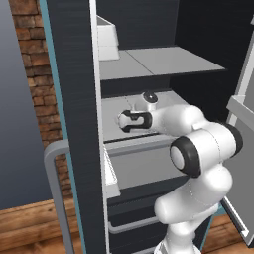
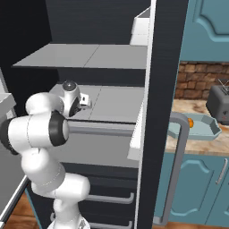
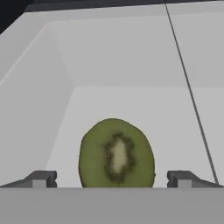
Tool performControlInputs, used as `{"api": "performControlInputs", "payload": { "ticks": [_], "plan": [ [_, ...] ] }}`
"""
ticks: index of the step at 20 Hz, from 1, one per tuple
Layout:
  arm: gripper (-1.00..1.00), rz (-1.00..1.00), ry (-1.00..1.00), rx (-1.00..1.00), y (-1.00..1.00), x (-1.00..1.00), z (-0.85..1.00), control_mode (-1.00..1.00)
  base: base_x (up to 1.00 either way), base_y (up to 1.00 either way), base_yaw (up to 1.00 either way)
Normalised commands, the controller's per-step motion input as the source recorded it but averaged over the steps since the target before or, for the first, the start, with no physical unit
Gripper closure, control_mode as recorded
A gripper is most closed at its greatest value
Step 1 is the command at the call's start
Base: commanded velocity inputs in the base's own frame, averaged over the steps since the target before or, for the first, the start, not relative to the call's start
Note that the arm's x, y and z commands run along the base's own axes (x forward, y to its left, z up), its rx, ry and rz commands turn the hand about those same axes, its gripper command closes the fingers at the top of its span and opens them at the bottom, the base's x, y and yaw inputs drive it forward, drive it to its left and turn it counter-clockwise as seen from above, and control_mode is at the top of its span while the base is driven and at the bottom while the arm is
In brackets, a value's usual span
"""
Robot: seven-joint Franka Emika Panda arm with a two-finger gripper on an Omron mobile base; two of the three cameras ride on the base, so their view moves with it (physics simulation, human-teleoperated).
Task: Pick the orange and kiwi from the fridge and place them inside the tupperware on the counter.
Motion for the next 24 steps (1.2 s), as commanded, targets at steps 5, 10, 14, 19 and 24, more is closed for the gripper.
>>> {"api": "performControlInputs", "payload": {
  "ticks": [5, 10, 14, 19, 24],
  "plan": [
    [-1.0, 0.0, 0.07, 0.0, 0.12, 0.33, -0.26, -1.0, 0.0, 0.0, 0.0],
    [-1.0, -0.01, 0.08, -0.01, 0.0, 0.03, -0.33, -1.0, 0.0, 0.0, 0.0],
    [1.0, -0.03, 0.06, -0.02, 0.0, 0.03, -0.37, -1.0, 0.0, 0.0, 0.0],
    [1.0, -0.06, 0.05, -0.02, 0.0, -0.01, -0.51, -1.0, 0.0, 0.0, 0.0],
    [1.0, -0.03, 0.0, -0.01, 0.0, -0.02, -0.2, -1.0, 0.0, 0.0, 0.0]
  ]
}}
